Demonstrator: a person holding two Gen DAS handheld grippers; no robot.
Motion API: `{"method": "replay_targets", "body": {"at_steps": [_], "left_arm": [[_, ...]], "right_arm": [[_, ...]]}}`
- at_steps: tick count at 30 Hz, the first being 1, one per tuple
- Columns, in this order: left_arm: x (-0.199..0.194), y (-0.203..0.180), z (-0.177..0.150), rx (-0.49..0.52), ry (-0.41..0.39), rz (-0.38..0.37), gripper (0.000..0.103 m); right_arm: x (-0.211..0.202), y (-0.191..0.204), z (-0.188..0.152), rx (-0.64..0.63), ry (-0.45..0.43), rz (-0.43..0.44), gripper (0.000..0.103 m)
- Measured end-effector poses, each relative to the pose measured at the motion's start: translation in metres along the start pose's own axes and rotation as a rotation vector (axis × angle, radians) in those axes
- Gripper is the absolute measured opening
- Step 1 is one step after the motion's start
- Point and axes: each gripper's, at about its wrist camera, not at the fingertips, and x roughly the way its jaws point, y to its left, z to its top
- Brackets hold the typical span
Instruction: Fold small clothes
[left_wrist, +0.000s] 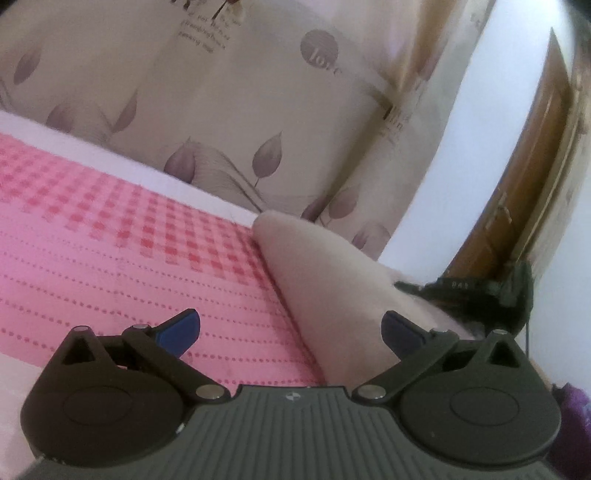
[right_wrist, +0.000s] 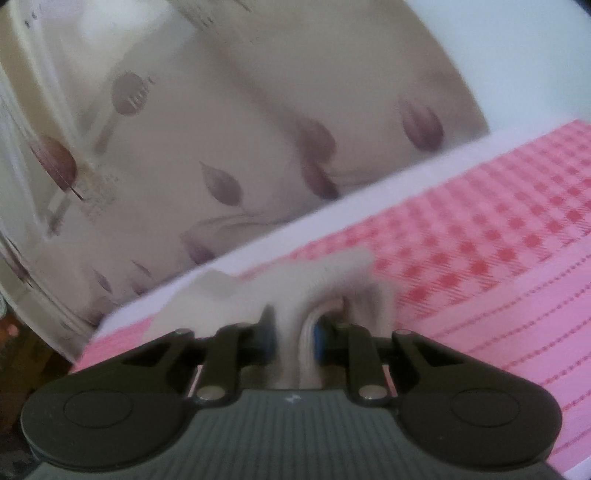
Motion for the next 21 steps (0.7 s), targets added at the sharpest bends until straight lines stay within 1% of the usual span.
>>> {"method": "replay_targets", "body": {"at_steps": [3,5,7,8,9,11,12,13,15,16,17,18,20,21], "left_arm": [[0.006,0.008,0.000,-0.047,0.026,0.013,0.103],[0.009,0.011,0.001,-0.063,0.036,0.025,0.103],[0.009,0.009,0.001,-0.044,0.034,0.030,0.103],[0.009,0.007,0.001,-0.030,0.031,0.032,0.103],[0.009,0.005,0.001,-0.016,0.031,0.034,0.103],[0.009,0.002,0.001,0.005,0.033,0.041,0.103],[0.009,0.000,0.001,0.016,0.033,0.041,0.103],[0.009,-0.002,0.001,0.028,0.033,0.042,0.103],[0.007,-0.010,0.000,0.078,0.029,0.047,0.103],[0.006,-0.016,-0.001,0.112,0.025,0.049,0.103],[0.006,-0.023,-0.002,0.155,0.022,0.050,0.103],[0.006,-0.034,-0.005,0.219,0.023,0.057,0.103],[0.009,-0.056,-0.011,0.340,0.030,0.103,0.103],[0.011,-0.065,-0.014,0.388,0.035,0.116,0.103]], "right_arm": [[0.002,-0.011,-0.007,0.006,0.003,0.017,0.020],[0.002,-0.009,-0.008,-0.033,-0.002,0.001,0.023],[0.000,-0.004,-0.007,-0.059,-0.008,-0.013,0.025],[-0.002,-0.003,-0.006,-0.055,-0.010,-0.006,0.027],[-0.006,-0.001,-0.005,-0.054,-0.019,-0.022,0.029],[-0.019,0.006,-0.005,-0.078,-0.056,-0.067,0.030],[-0.030,0.011,-0.007,-0.090,-0.090,-0.076,0.030],[-0.042,0.015,-0.009,-0.091,-0.124,-0.063,0.030],[-0.063,0.023,-0.015,-0.082,-0.173,0.001,0.030],[-0.071,0.030,-0.019,-0.092,-0.181,0.041,0.030],[-0.076,0.038,-0.024,-0.117,-0.178,0.070,0.030],[-0.077,0.045,-0.030,-0.152,-0.161,0.086,0.030],[-0.069,0.058,-0.041,-0.234,-0.102,0.079,0.030],[-0.060,0.062,-0.048,-0.285,-0.066,0.045,0.030]]}}
